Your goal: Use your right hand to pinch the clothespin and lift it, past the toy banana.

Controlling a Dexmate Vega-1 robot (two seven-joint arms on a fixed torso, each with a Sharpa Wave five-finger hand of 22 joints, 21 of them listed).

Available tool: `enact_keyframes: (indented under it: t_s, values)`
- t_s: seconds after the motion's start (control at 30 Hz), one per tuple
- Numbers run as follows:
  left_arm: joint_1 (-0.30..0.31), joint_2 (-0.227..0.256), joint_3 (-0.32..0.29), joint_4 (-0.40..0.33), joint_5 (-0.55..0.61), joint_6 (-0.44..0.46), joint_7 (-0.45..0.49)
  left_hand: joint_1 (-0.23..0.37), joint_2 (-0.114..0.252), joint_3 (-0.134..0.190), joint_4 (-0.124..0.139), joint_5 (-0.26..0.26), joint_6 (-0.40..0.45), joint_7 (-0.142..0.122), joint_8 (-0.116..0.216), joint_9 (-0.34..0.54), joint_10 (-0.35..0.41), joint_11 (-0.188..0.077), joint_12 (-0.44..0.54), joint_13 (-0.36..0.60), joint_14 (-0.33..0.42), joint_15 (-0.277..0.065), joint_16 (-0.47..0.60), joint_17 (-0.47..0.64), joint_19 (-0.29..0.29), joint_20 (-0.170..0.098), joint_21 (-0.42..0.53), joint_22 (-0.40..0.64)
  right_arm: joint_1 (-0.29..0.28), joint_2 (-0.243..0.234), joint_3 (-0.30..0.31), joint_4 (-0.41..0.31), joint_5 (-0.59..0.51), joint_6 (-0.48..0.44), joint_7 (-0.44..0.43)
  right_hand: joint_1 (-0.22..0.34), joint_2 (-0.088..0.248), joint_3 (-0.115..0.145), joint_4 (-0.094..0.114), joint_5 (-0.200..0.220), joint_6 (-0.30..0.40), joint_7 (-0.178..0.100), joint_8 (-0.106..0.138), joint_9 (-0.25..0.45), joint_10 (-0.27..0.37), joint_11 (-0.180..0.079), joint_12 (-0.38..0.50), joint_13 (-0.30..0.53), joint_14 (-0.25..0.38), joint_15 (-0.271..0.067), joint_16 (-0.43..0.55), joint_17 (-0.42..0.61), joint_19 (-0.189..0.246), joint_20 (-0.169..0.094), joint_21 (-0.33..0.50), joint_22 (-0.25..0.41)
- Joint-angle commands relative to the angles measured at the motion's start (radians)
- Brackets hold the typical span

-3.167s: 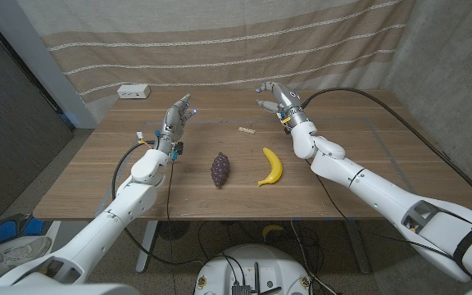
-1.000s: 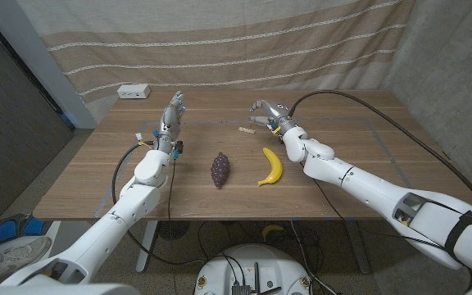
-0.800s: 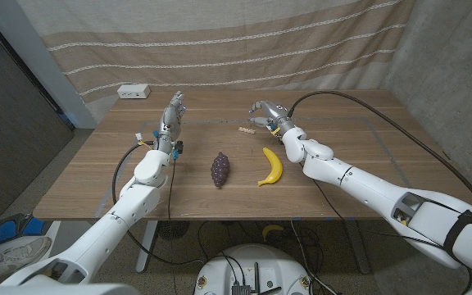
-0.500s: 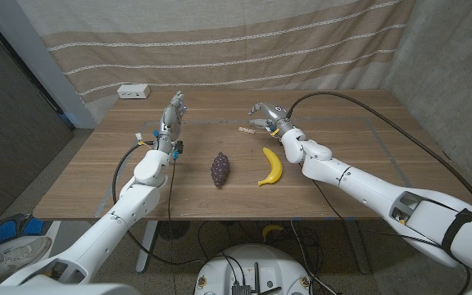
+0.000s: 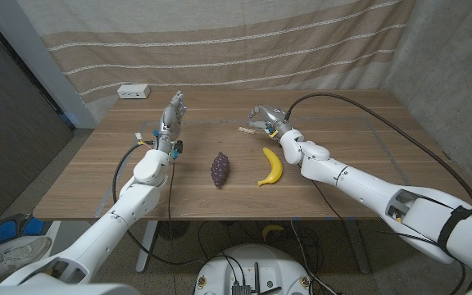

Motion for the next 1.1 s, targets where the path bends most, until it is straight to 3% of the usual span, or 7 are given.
enact_keyframes:
  t_s: [0.03,0.17,0.3,0.37,0.53,0.77,1.1]
  values:
    - [-0.012,-0.009,0.003,0.021,-0.007,-0.008,-0.012,-0.003,0.043,0.002,-0.006,0.001,0.003,-0.003,0.004,0.001,-0.026,0.004,0.004,-0.001,-0.071,-0.010,0.004,-0.001,-0.099,0.008,0.003,0.004,0.014,0.025,-0.018,0.063,-0.002,0.017,-0.048,0.023,-0.008,-0.005,-0.011,0.007,0.017,-0.007,0.010,0.005,0.020,-0.006,0.011,0.004,0.017,-0.105,0.007,0.002,0.013,-0.003,0.003,0.003]
    - [-0.008,-0.010,0.002,0.016,-0.011,0.005,-0.001,-0.002,0.043,0.002,-0.006,0.001,0.001,-0.003,0.003,0.001,-0.026,0.005,0.003,0.000,-0.071,-0.007,0.003,-0.001,-0.098,0.008,0.001,0.004,0.024,0.033,-0.026,0.086,0.002,0.024,-0.044,0.022,-0.016,-0.010,-0.012,0.007,0.019,-0.005,0.010,0.005,0.020,-0.005,0.010,0.004,0.021,-0.107,0.008,0.001,0.016,-0.002,0.003,0.003]
    - [-0.007,-0.007,0.003,0.015,-0.010,0.012,0.002,-0.002,0.043,0.002,-0.008,0.001,-0.002,-0.005,0.002,0.001,-0.029,0.009,0.002,0.000,-0.069,-0.003,0.003,-0.001,-0.096,0.010,-0.001,0.004,0.029,0.042,-0.030,0.105,0.009,0.027,-0.048,-0.004,-0.047,-0.033,-0.004,0.011,0.018,-0.002,0.009,0.005,0.020,-0.002,0.009,0.004,0.023,-0.102,0.006,0.000,0.018,0.001,0.003,0.003]
    - [-0.006,-0.008,0.002,0.013,-0.014,0.015,0.003,-0.001,0.044,0.002,-0.008,0.001,-0.002,-0.008,0.003,0.001,-0.028,0.009,0.002,0.000,-0.069,-0.002,0.003,-0.001,-0.096,0.011,-0.002,0.004,0.031,0.047,-0.032,0.118,0.011,0.033,-0.060,-0.024,-0.061,-0.047,0.004,0.017,0.012,0.000,0.006,0.005,0.020,0.000,0.008,0.004,0.024,-0.101,0.005,0.000,0.018,0.003,0.003,0.003]
    - [-0.010,-0.009,0.003,0.022,-0.013,0.012,-0.001,-0.001,0.044,0.002,-0.009,0.001,-0.001,-0.009,0.003,0.001,-0.026,0.011,0.002,0.000,-0.066,-0.001,0.003,-0.001,-0.090,0.015,-0.003,0.004,0.036,0.067,-0.038,0.171,0.015,0.071,-0.117,-0.026,-0.079,-0.057,0.001,0.026,0.008,-0.001,0.005,0.005,0.021,-0.007,0.008,0.004,0.032,-0.107,0.005,-0.002,0.023,0.002,0.004,0.003]
    - [-0.014,-0.010,0.005,0.028,-0.012,0.010,-0.005,0.000,0.044,0.001,-0.011,0.001,0.001,-0.009,0.004,0.001,-0.022,0.014,0.003,0.000,-0.063,-0.001,0.003,-0.001,-0.081,0.016,-0.003,0.005,0.043,0.093,-0.053,0.230,0.010,0.082,-0.177,0.031,-0.071,-0.043,-0.018,0.053,0.034,-0.008,0.016,0.005,0.048,-0.017,0.018,0.010,0.054,-0.120,0.009,-0.004,0.036,-0.002,0.008,0.003]
    - [-0.018,-0.010,0.007,0.033,-0.009,0.005,-0.009,0.000,0.043,0.001,-0.013,0.001,0.003,-0.009,0.005,0.001,-0.017,0.019,0.004,0.000,-0.058,0.003,0.004,-0.001,-0.071,0.020,-0.004,0.005,0.067,0.116,-0.081,0.300,0.019,0.093,-0.176,0.054,-0.060,-0.041,-0.014,0.056,0.070,-0.004,0.031,0.007,0.063,-0.023,0.023,0.014,0.059,-0.124,0.015,0.002,0.042,-0.006,0.009,0.004]
